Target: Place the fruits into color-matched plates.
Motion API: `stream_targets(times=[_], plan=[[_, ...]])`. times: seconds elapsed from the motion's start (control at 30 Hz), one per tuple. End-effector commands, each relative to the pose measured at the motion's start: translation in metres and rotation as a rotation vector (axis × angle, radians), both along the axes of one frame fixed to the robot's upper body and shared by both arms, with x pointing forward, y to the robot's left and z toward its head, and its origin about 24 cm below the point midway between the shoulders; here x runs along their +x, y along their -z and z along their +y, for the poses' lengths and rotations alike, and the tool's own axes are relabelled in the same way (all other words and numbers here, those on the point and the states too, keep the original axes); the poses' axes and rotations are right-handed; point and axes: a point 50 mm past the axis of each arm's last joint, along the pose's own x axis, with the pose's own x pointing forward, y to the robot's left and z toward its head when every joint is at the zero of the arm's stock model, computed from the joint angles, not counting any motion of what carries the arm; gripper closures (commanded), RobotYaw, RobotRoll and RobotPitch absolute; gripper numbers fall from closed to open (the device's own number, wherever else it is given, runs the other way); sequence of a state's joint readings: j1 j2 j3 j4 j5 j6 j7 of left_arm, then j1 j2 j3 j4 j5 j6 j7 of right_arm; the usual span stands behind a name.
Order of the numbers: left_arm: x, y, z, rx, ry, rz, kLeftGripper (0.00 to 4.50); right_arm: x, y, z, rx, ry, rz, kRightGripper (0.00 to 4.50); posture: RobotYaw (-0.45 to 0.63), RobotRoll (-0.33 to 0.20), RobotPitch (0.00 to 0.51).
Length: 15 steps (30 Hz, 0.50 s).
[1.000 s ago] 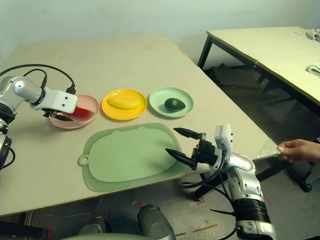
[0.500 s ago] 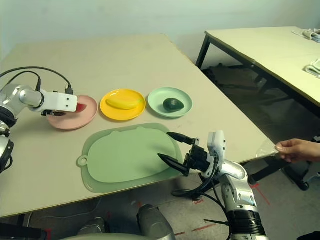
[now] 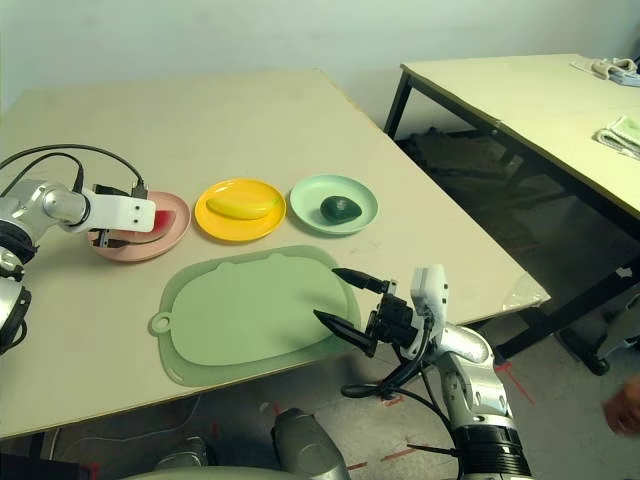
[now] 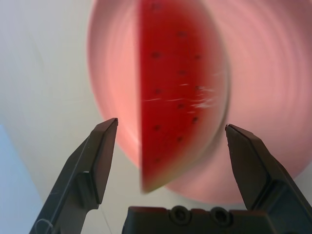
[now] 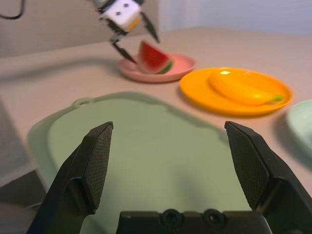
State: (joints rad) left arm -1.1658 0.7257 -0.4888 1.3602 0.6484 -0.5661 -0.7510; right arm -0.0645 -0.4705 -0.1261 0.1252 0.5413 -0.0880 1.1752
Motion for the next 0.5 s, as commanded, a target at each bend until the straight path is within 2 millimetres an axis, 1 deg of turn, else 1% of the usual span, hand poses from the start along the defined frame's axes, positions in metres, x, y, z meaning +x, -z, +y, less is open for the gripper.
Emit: stream_targets(times=[0.03,0.13,0.17,0.23,0.37,0.43,0.5], plan=[[0.003,-0.027,0.000,-0.267,-0.028,-0.104,0.02,0.012,-0.013,-0.018,0.049,0.176,-0.053,0.00,-0.28,0.000,0.002],[-0.002,-0.030,0.010,-0.539,-0.096,-0.145,0.02,0.020,-0.012,-0.023,0.070,0.291,-0.071,0.00,-0.27,0.000,0.008],[-0.004,-0.030,0.014,-0.669,-0.126,-0.169,0.02,0.023,-0.008,-0.024,0.065,0.327,-0.068,0.00,-0.26,0.000,0.013],[-0.009,-0.029,0.022,-0.877,-0.161,-0.212,0.02,0.026,0.001,-0.030,0.051,0.400,-0.055,0.00,-0.24,0.000,0.021],[-0.027,-0.019,0.043,-1.122,-0.229,-0.327,0.02,0.029,0.017,-0.044,0.020,0.485,-0.020,0.00,-0.18,0.000,0.051],[-0.040,-0.012,0.052,-1.229,-0.284,-0.401,0.02,0.029,0.022,-0.054,0.015,0.517,-0.001,0.00,-0.16,0.000,0.060],[-0.060,-0.003,0.061,-1.301,-0.349,-0.484,0.02,0.029,0.029,-0.066,-0.023,0.543,0.028,0.00,-0.11,0.000,0.077]])
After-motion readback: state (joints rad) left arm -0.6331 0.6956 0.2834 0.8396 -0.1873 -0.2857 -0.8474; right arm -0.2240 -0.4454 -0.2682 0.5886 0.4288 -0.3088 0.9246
